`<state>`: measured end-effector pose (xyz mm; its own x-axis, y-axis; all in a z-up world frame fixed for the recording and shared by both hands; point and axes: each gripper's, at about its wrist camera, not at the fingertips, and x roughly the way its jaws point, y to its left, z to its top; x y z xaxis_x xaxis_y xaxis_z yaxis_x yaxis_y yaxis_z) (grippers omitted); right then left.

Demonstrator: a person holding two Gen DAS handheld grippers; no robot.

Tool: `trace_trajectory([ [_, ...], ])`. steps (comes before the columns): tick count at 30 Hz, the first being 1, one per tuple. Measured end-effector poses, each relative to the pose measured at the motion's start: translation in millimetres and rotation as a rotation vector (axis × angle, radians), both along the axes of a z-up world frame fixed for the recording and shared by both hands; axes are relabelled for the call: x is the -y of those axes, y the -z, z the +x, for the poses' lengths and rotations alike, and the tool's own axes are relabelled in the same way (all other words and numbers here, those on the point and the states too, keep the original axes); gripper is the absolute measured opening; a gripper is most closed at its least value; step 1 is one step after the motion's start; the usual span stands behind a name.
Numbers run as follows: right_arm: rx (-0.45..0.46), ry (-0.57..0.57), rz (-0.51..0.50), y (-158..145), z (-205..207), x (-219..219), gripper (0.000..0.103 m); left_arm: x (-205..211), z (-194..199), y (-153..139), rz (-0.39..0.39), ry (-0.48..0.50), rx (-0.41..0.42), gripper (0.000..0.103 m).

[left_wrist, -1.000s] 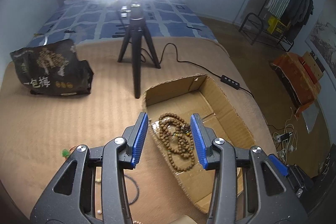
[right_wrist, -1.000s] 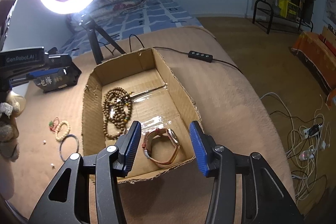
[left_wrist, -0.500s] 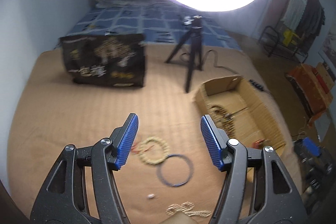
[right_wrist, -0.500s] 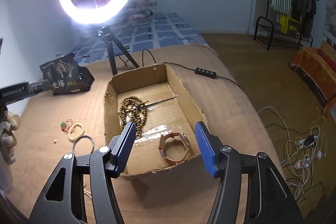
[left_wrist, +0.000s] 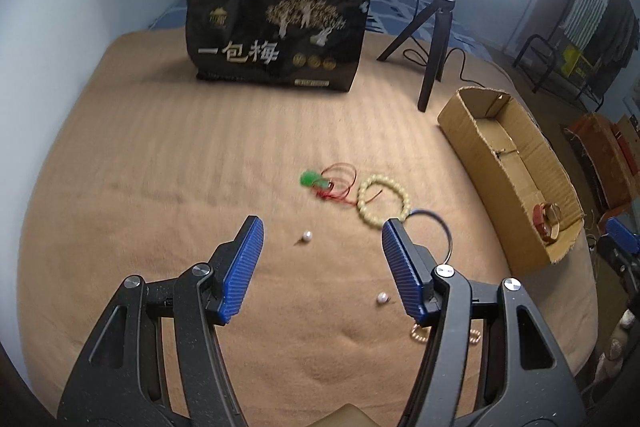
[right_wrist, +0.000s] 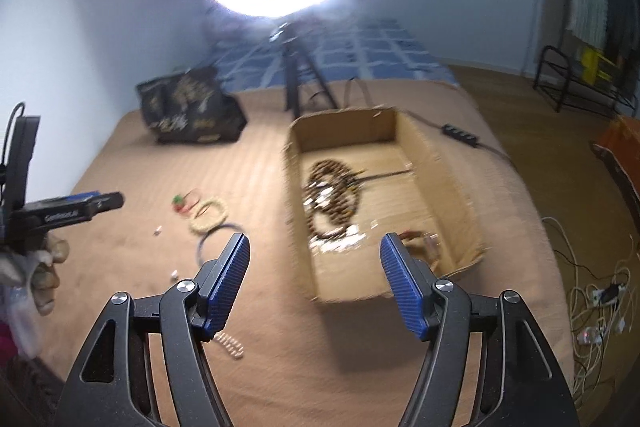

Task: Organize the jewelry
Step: 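Move the left tool to a pearl earring while the right tool approaches the pearl necklace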

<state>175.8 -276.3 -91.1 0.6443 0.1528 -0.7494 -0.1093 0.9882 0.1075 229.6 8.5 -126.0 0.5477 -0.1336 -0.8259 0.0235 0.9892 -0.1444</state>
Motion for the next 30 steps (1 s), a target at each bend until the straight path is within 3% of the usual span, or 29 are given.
trace_trajectory([
  [6, -0.050, -0.091, -0.022, 17.0, -9.7, -24.7, 0.067, -15.6, -0.2, 19.6, -0.025, -0.002, -0.021, 0.063],
  [13, -0.109, -0.192, -0.021, 42.7, -20.0, -52.8, 0.067, -19.8, 9.7, 40.4, -0.016, 0.012, -0.038, 0.049],
  [30, -0.223, -0.417, -0.100, 101.3, -18.9, -111.7, 0.067, -9.0, 23.3, 79.8, -0.013, 0.065, -0.101, 0.035],
])
